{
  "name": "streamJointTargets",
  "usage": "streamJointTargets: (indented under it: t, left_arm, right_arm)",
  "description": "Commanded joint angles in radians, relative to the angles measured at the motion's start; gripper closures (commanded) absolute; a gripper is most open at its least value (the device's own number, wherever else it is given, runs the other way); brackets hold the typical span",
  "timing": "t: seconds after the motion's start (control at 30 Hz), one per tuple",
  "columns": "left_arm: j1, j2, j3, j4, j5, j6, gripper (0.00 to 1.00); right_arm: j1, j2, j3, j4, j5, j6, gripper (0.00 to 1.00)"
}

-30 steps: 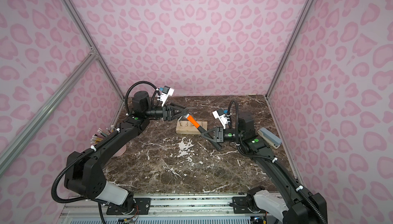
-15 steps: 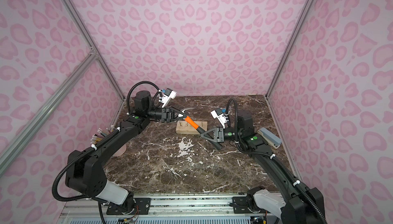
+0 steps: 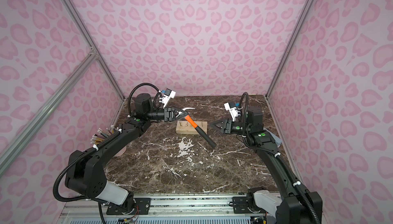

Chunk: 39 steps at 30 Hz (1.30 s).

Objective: Use a claw hammer to pull out a nail
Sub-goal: Pick up the hammer at the center of the board.

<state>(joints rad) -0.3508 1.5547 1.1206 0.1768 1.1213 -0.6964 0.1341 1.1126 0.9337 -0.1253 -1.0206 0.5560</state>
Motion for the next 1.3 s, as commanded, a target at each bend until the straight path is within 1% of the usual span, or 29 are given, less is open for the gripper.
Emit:
streamJointTargets:
  t: [0.0,0.07,0.13,0.17,0.2,0.23,0.3,0.4,0.43,0.5,0.6,0.63,0.67,0.7,0.73,0.77,0.9,1.0,1.13,1.27]
  left_arm:
    - [0.001,-0.024,-0.002,0.100,-0.081,-0.045,0.97]
    - [0.001,-0.035,-0.009,0.115,-0.110,-0.059,0.97]
    - [0.000,-0.047,-0.019,0.133,-0.140,-0.080,0.97]
    - [0.002,-0.051,-0.023,0.141,-0.155,-0.093,0.97]
    - [0.000,-0.056,-0.027,0.149,-0.167,-0.105,0.97]
    - [0.001,-0.062,-0.032,0.157,-0.182,-0.116,0.97]
    - [0.001,-0.076,-0.042,0.159,-0.211,-0.123,0.97]
    - [0.002,-0.097,-0.052,0.150,-0.250,-0.128,0.97]
    - [0.001,-0.106,-0.059,0.161,-0.265,-0.140,0.97]
    - [0.002,-0.124,-0.086,0.205,-0.297,-0.184,0.97]
    - [0.002,-0.144,-0.128,0.310,-0.344,-0.265,0.97]
    - [0.002,-0.151,-0.143,0.341,-0.363,-0.294,0.97]
    - [0.002,-0.155,-0.156,0.374,-0.374,-0.320,0.97]
    - [0.001,-0.159,-0.170,0.410,-0.387,-0.347,0.97]
    - [0.002,-0.162,-0.181,0.441,-0.400,-0.372,0.97]
    - [0.001,-0.165,-0.192,0.471,-0.410,-0.395,0.97]
    - [0.002,-0.170,-0.232,0.598,-0.431,-0.496,0.97]
    - [-0.002,-0.173,-0.249,0.643,-0.450,-0.536,0.97]
    - [-0.013,-0.173,-0.267,0.702,-0.468,-0.591,0.97]
    - [-0.035,-0.162,-0.282,0.786,-0.490,-0.649,0.97]
  right_arm:
    - [-0.007,-0.031,0.001,-0.023,0.173,-0.051,0.40]
    - [-0.005,-0.054,0.000,-0.021,0.258,-0.068,0.40]
    - [-0.006,-0.085,-0.007,-0.014,0.376,-0.068,0.40]
    - [-0.006,-0.106,-0.023,0.007,0.448,-0.064,0.37]
    - [-0.006,-0.135,-0.053,0.051,0.487,-0.070,0.29]
    - [-0.007,-0.163,-0.083,0.092,0.513,-0.075,0.03]
    - [-0.012,-0.208,-0.130,0.142,0.565,-0.028,0.01]
    - [-0.027,-0.273,-0.220,0.179,0.682,0.157,0.01]
    - [-0.039,-0.295,-0.247,0.191,0.708,0.187,0.01]
    - [-0.056,-0.320,-0.292,0.232,0.704,0.193,0.01]
    - [-0.068,-0.312,-0.314,0.262,0.625,0.205,0.01]
    - [-0.070,-0.300,-0.321,0.281,0.588,0.216,0.03]
    - [-0.070,-0.289,-0.329,0.302,0.550,0.229,0.09]
    - [-0.070,-0.276,-0.344,0.343,0.499,0.244,0.18]
    - [-0.069,-0.269,-0.366,0.393,0.451,0.269,0.24]
    - [-0.069,-0.268,-0.380,0.424,0.422,0.289,0.25]
    - [-0.067,-0.298,-0.463,0.603,0.333,0.377,0.25]
    - [-0.040,-0.317,-0.512,0.749,0.286,0.442,0.25]
    - [0.052,-0.323,-0.502,0.795,0.306,0.417,0.26]
    - [0.105,-0.306,-0.502,0.888,0.341,0.448,0.25]
